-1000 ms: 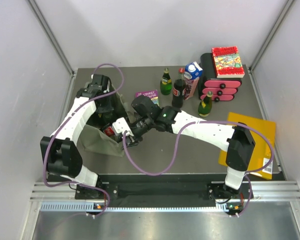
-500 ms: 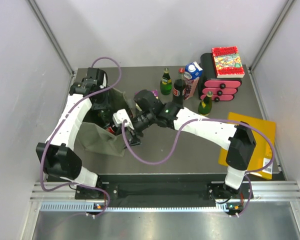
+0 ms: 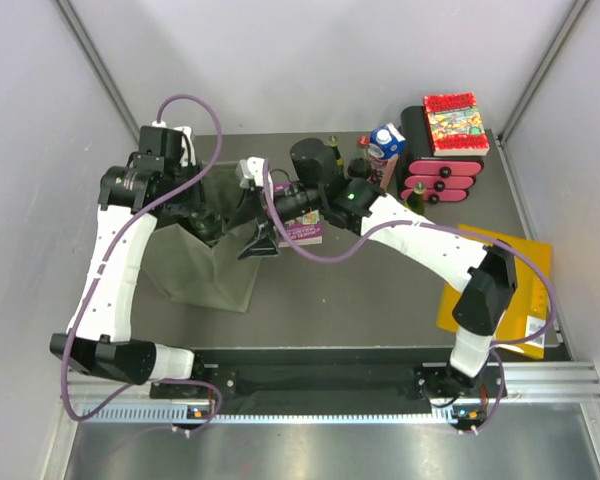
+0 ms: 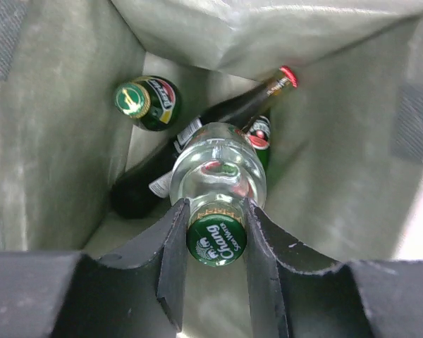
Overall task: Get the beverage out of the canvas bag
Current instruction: Take out the drink from the canvas bag.
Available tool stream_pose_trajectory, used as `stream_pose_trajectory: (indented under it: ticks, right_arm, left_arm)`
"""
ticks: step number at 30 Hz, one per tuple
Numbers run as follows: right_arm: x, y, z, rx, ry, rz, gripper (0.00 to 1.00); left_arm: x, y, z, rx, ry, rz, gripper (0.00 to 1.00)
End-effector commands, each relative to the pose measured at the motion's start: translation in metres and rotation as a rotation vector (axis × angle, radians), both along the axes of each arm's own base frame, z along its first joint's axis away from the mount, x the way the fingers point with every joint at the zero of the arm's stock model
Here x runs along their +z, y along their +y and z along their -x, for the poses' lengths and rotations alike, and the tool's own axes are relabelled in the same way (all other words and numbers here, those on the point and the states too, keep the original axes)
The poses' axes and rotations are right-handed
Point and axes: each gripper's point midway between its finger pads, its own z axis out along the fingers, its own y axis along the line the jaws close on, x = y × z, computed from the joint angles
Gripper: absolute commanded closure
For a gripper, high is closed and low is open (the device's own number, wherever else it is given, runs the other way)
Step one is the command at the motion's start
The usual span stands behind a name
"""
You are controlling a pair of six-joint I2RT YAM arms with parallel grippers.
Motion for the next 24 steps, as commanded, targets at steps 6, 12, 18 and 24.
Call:
stream_pose_trajectory:
  ticks: [6, 12, 18, 24]
  right_arm:
    - [0.064, 0.016, -0.025, -0.132, 0.056, -0.121, 0.24]
    - [0.076, 0.028, -0.044, -0.209, 0.087, -0.138, 0.24]
    - [0.058, 0.039, -0.064, -0.266, 0.069, -0.092, 0.21]
    - [0.053, 0.042, -0.083, -0.327, -0.028, -0.091, 0.08]
  left_arm:
    - [0.072, -0.010, 0.010, -0.047, -0.201, 0.081, 1.00]
    - [0.092, -0.012, 0.015, -0.049, -0.249, 0.106, 1.00]
    - [0.118, -0.014, 0.019, -0.058, -0.312, 0.129, 1.00]
    - [0.135, -0.020, 0.026, -0.087, -0.356, 0.168, 1.00]
